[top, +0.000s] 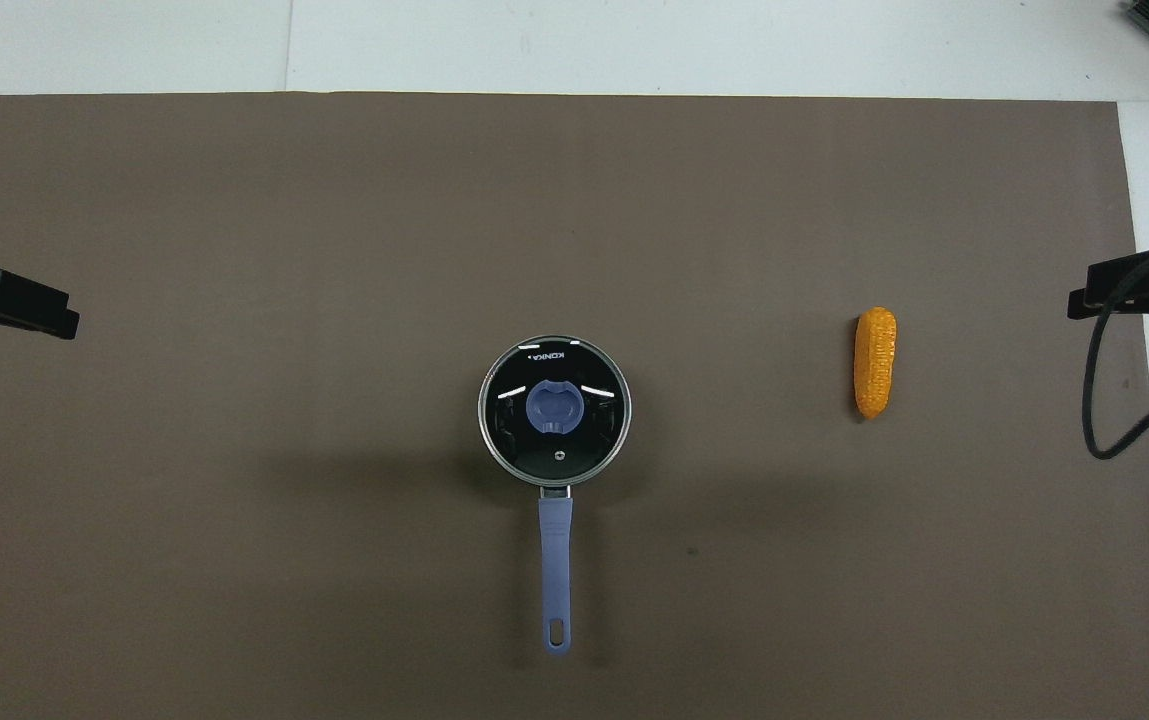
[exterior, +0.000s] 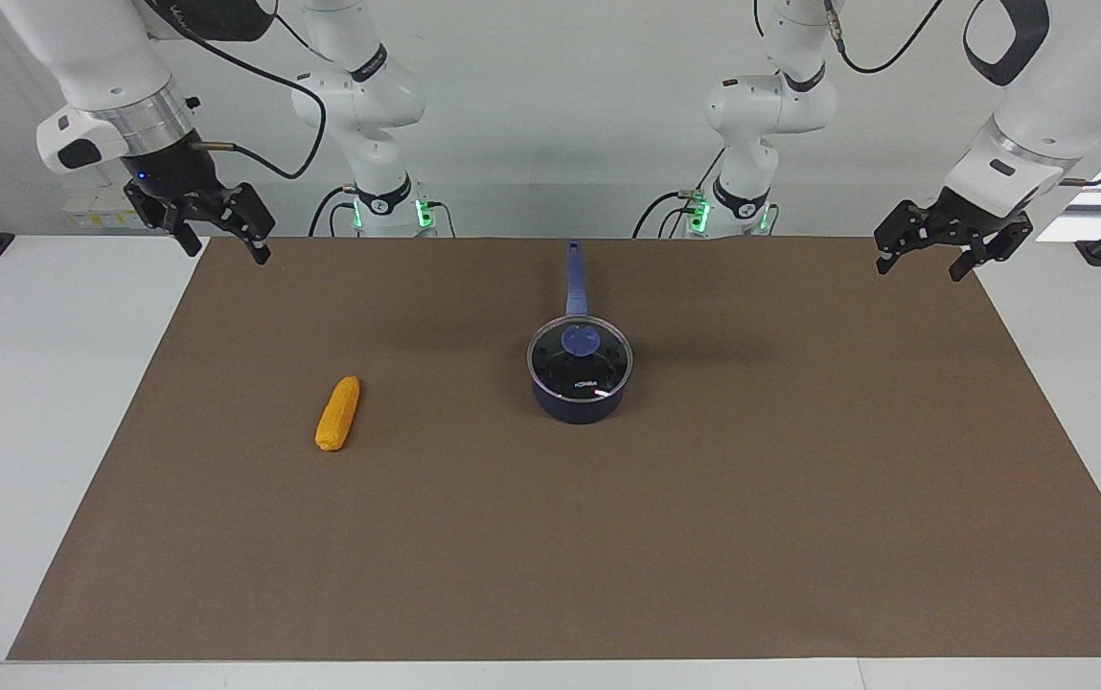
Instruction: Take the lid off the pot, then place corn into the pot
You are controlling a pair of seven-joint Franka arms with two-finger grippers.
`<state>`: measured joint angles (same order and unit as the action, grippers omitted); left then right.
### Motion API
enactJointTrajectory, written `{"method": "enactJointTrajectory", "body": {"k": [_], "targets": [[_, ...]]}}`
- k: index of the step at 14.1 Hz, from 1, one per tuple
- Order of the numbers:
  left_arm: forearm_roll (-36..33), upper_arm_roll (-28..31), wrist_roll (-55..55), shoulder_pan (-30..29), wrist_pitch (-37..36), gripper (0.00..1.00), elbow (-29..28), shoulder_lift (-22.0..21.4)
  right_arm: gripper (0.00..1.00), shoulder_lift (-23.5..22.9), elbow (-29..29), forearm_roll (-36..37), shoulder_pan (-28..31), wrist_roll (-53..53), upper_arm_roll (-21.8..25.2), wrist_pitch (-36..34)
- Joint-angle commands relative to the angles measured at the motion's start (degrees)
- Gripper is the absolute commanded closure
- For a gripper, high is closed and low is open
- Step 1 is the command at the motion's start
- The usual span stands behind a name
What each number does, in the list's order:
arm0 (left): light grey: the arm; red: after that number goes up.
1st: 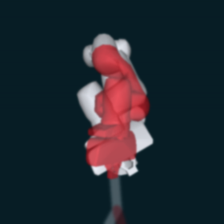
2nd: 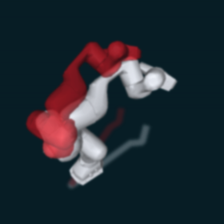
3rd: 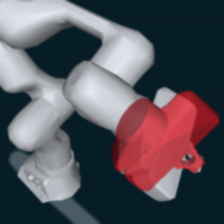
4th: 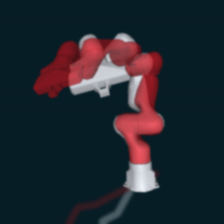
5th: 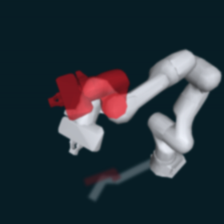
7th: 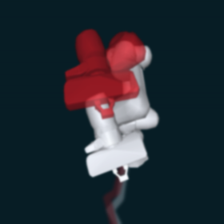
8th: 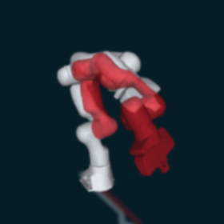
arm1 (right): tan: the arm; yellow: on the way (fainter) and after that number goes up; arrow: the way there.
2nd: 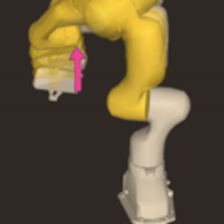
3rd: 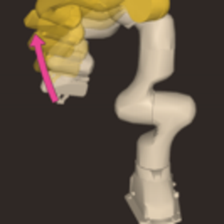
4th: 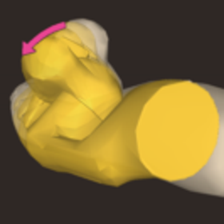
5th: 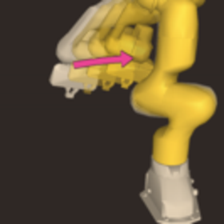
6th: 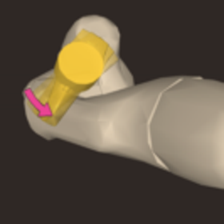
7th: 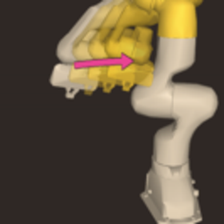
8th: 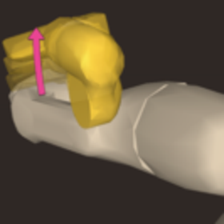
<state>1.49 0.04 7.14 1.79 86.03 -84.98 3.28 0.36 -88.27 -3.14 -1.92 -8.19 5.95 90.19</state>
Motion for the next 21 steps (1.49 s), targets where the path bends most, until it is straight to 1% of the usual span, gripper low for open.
{"method": "enactJointTrajectory", "body": {"k": [1, 5, 8, 11, 14, 16, 19, 21], "targets": [[-0.8, -0.2, -0.8, 0.0, -0.9, 0.0, -0.4, -0.6, 0.0, -0.4, 1.1, -0.5, 0.3, 1.4, -0.2, -1.0], [-0.8, -0.2, -0.9, 0.2, -2.4, 0.0, -0.5, -0.6, 0.0, -0.3, 0.9, -0.5, 0.3, 1.3, -0.2, -1.0], [-0.3, -0.4, -1.7, 0.3, -1.7, 0.0, -0.7, -0.7, 0.0, -0.2, 0.8, -0.4, 0.3, 1.6, -0.1, -1.0], [-0.2, -0.7, -1.9, 0.8, -2.4, 0.0, -0.8, -0.7, 0.0, -0.2, 0.7, -0.5, 0.2, 1.6, -0.2, -1.0], [-0.2, -0.7, -2.0, 2.9, -2.0, 0.0, -1.2, -0.3, 0.0, -0.1, 0.6, -0.5, 0.2, 1.5, -0.2, -1.1], [-0.2, -0.7, -3.4, 5.5, -0.9, 0.0, -1.9, 0.2, 0.0, -0.1, 0.6, -0.5, 0.2, 1.6, -0.1, -1.5], [-0.2, -0.7, -5.9, 8.7, 2.6, 0.0, -4.4, 0.2, 0.0, -0.1, 0.6, -0.4, 0.4, 1.9, 0.0, -1.1], [-0.2, -0.7, -8.0, 11.1, 5.3, 0.0, -5.6, 0.5, 0.0, 0.3, -0.7, -0.3, 0.7, 1.5, 0.0, 0.2]]}}
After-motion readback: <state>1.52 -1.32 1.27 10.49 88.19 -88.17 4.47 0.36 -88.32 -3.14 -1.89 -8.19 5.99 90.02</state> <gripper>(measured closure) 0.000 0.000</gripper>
